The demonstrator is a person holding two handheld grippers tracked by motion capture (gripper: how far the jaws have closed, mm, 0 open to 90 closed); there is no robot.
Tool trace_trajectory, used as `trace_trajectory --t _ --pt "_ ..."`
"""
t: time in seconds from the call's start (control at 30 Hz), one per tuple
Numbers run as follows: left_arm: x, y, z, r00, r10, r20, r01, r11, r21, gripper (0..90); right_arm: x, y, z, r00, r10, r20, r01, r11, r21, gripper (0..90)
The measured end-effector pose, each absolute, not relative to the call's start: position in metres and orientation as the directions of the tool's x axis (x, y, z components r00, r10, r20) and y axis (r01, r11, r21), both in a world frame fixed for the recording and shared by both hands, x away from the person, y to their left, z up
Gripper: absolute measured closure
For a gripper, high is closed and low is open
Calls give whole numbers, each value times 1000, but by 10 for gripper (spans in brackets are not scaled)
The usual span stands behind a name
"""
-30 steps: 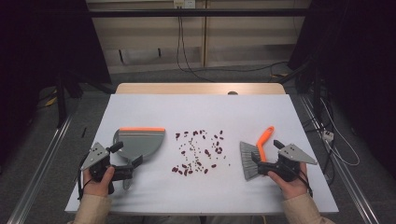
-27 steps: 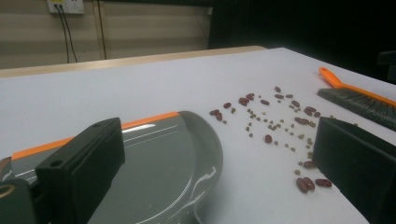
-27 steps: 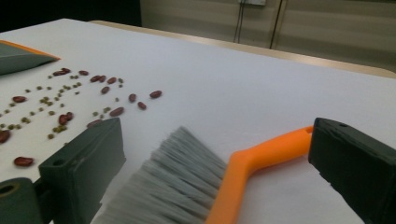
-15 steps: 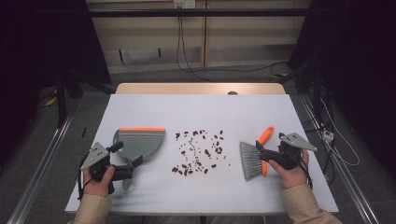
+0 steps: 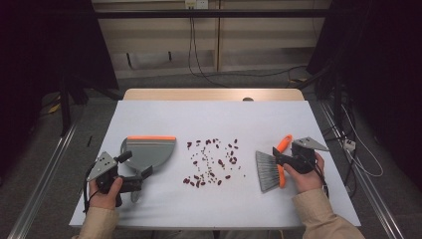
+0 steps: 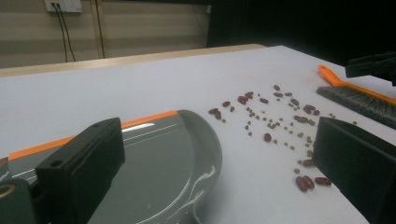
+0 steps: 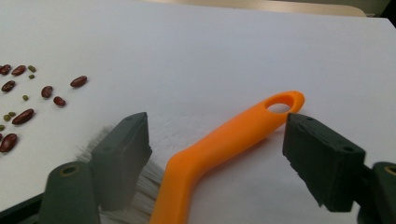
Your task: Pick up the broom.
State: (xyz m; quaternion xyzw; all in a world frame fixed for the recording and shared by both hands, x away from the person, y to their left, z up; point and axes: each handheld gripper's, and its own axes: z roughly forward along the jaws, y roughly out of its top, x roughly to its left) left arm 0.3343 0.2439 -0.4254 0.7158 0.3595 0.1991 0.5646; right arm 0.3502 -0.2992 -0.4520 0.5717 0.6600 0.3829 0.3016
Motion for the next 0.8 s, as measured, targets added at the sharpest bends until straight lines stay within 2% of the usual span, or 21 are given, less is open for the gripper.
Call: trace_trajectory --t 0.43,0.63,0.8 --pt "335 245 -427 661 739 -131 300 -100 949 23 364 -296 -460 -120 992 48 611 36 791 336" --pt "336 245 -428 664 736 -129 303 -107 947 24 366 -294 -461 -140 988 66 623 36 781 436" --pt "336 245 -427 662 737 -134 303 -99 948 24 367 -293 -460 -138 988 74 638 32 769 466"
